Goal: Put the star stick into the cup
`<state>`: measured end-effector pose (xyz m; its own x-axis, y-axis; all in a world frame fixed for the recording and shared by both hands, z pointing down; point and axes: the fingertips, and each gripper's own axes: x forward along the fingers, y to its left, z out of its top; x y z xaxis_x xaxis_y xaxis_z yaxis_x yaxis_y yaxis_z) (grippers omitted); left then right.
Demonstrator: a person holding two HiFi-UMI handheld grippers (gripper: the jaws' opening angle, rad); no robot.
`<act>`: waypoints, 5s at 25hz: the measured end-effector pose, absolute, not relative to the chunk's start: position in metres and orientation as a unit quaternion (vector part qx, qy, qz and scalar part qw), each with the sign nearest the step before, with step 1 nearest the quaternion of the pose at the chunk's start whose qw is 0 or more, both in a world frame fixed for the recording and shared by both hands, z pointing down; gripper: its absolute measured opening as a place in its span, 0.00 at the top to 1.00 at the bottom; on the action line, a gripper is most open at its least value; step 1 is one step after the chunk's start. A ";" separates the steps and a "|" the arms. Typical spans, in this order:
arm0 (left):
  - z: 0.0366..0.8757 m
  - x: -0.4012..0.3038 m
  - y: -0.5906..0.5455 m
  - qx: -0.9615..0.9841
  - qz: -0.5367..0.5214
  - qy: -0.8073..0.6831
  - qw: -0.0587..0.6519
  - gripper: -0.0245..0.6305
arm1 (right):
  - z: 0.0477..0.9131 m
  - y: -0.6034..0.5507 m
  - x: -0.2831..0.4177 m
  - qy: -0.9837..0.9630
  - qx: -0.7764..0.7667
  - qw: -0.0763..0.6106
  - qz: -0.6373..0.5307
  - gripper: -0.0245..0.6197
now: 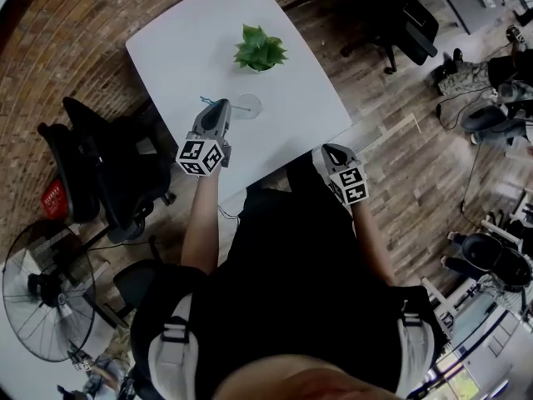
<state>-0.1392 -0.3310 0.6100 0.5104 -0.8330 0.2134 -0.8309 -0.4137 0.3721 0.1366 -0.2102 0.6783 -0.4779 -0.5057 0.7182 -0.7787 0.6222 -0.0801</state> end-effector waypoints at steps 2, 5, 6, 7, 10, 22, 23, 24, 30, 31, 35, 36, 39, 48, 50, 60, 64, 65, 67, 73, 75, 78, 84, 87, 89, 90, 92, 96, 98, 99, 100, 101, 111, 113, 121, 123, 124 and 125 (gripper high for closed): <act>0.615 -0.138 -0.334 0.840 -0.002 -0.495 0.222 0.92 | 0.679 -0.211 0.135 -0.835 0.383 0.338 0.204 0.96; 0.624 -0.136 -0.339 0.839 -0.001 -0.495 0.227 0.92 | 0.681 -0.213 0.135 -0.835 0.379 0.343 0.201 0.96; 0.627 -0.135 -0.341 0.838 0.000 -0.496 0.229 0.92 | 0.681 -0.213 0.135 -0.835 0.379 0.345 0.201 0.96; 0.631 -0.134 -0.342 0.837 0.000 -0.496 0.230 0.92 | 0.682 -0.214 0.136 -0.834 0.379 0.346 0.201 0.96; 0.640 -0.132 -0.346 0.833 0.002 -0.500 0.236 0.92 | 0.683 -0.217 0.142 -0.832 0.380 0.350 0.202 0.96; 0.666 -0.129 -0.350 0.811 -0.003 -0.525 0.258 0.92 | 0.682 -0.228 0.157 -0.828 0.387 0.354 0.199 0.96; 0.668 -0.129 -0.350 0.809 -0.001 -0.528 0.257 0.92 | 0.682 -0.229 0.157 -0.828 0.387 0.353 0.200 0.96; 0.670 -0.129 -0.350 0.808 0.001 -0.530 0.258 0.92 | 0.682 -0.229 0.158 -0.828 0.387 0.353 0.200 0.96; 0.679 -0.128 -0.351 0.805 0.005 -0.530 0.266 0.92 | 0.685 -0.227 0.155 -0.829 0.382 0.356 0.202 0.96; 0.680 -0.127 -0.350 0.805 0.005 -0.530 0.268 0.92 | 0.685 -0.227 0.156 -0.829 0.382 0.356 0.202 0.96; 0.682 -0.128 -0.351 0.802 0.001 -0.535 0.268 0.92 | 0.684 -0.227 0.157 -0.829 0.382 0.355 0.201 0.96; 0.682 -0.129 -0.352 0.802 0.001 -0.535 0.267 0.92 | 0.685 -0.227 0.158 -0.829 0.383 0.355 0.201 0.96; 0.683 -0.130 -0.351 0.801 -0.001 -0.535 0.270 0.92 | 0.684 -0.227 0.158 -0.829 0.383 0.355 0.201 0.96; 0.689 -0.136 -0.351 0.797 0.001 -0.529 0.292 0.92 | 0.685 -0.225 0.154 -0.828 0.384 0.356 0.200 0.96; 0.689 -0.137 -0.350 0.796 0.002 -0.529 0.294 0.92 | 0.685 -0.224 0.154 -0.829 0.384 0.356 0.197 0.96; 0.693 -0.140 -0.341 0.787 0.002 -0.532 0.311 0.74 | 0.683 -0.222 0.150 -0.830 0.387 0.352 0.193 0.96; 0.694 -0.140 -0.335 0.787 0.010 -0.529 0.317 0.70 | 0.679 -0.224 0.145 -0.835 0.385 0.346 0.189 0.96; 0.695 -0.140 -0.333 0.787 0.013 -0.529 0.317 0.69 | 0.678 -0.224 0.144 -0.836 0.385 0.344 0.188 0.96; 0.695 -0.140 -0.329 0.788 0.020 -0.527 0.317 0.68 | 0.677 -0.223 0.141 -0.838 0.384 0.340 0.186 0.96; 0.691 -0.142 -0.312 0.796 0.046 -0.521 0.304 0.67 | 0.671 -0.223 0.128 -0.845 0.385 0.326 0.179 0.96; 0.689 -0.141 -0.306 0.801 0.056 -0.517 0.296 0.67 | 0.668 -0.223 0.123 -0.847 0.385 0.322 0.175 0.96; 0.683 -0.138 -0.296 0.810 0.065 -0.510 0.282 0.67 | 0.665 -0.221 0.114 -0.851 0.385 0.314 0.171 0.96; 0.674 -0.135 -0.270 0.827 0.111 -0.495 0.242 0.67 | 0.661 -0.210 0.095 -0.858 0.380 0.306 0.164 0.96; 0.668 -0.136 -0.258 0.836 0.122 -0.486 0.224 0.67 | 0.660 -0.205 0.084 -0.860 0.380 0.298 0.163 0.96; 0.663 -0.137 -0.251 0.841 0.126 -0.480 0.215 0.67 | 0.659 -0.202 0.076 -0.863 0.380 0.293 0.160 0.96; 0.661 -0.138 -0.248 0.843 0.127 -0.478 0.210 0.68 | 0.659 -0.201 0.072 -0.864 0.380 0.290 0.160 0.96; 0.656 -0.142 -0.242 0.846 0.130 -0.478 0.199 0.71 | 0.657 -0.198 0.065 -0.866 0.380 0.281 0.162 0.96; 0.641 -0.153 -0.228 0.848 0.125 -0.481 0.184 0.82 | 0.652 -0.192 0.051 -0.871 0.379 0.265 0.166 0.96; 0.633 -0.159 -0.220 0.851 0.120 -0.479 0.177 0.87 | 0.651 -0.189 0.043 -0.873 0.376 0.264 0.164 0.96; 0.629 -0.163 -0.216 0.853 0.119 -0.478 0.174 0.88 | 0.652 -0.187 0.039 -0.875 0.372 0.264 0.162 0.96; 0.626 -0.167 -0.211 0.854 0.118 -0.477 0.172 0.89 | 0.653 -0.186 0.034 -0.877 0.367 0.265 0.161 0.96; 0.624 -0.171 -0.207 0.855 0.118 -0.476 0.170 0.89 | 0.654 -0.183 0.030 -0.879 0.362 0.267 0.158 0.96; 0.611 -0.202 -0.164 0.853 0.116 -0.482 0.163 0.91 | 0.648 -0.172 0.011 -0.883 0.359 0.264 0.150 0.96; 0.614 -0.204 -0.156 0.853 0.118 -0.481 0.166 0.91 | 0.647 -0.168 0.008 -0.884 0.357 0.265 0.146 0.96; 0.614 -0.199 -0.143 0.858 0.121 -0.473 0.161 0.91 | 0.648 -0.160 0.005 -0.885 0.359 0.261 0.144 0.96; 0.611 -0.199 -0.140 0.858 0.120 -0.473 0.161 0.91 | 0.647 -0.159 0.004 -0.885 0.356 0.261 0.145 0.96; 0.609 -0.199 -0.138 0.858 0.119 -0.473 0.162 0.91 | 0.647 -0.159 0.003 -0.886 0.356 0.261 0.144 0.96; 0.608 -0.201 -0.137 0.857 0.116 -0.475 0.164 0.91 | 0.646 -0.161 0.001 -0.886 0.355 0.260 0.143 0.96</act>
<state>-0.2010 -0.1367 0.6076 0.5220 -0.7759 0.3541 -0.8518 -0.4955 0.1701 0.0015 -0.1606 0.6461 -0.6123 -0.5550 0.5631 -0.7042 0.7066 -0.0694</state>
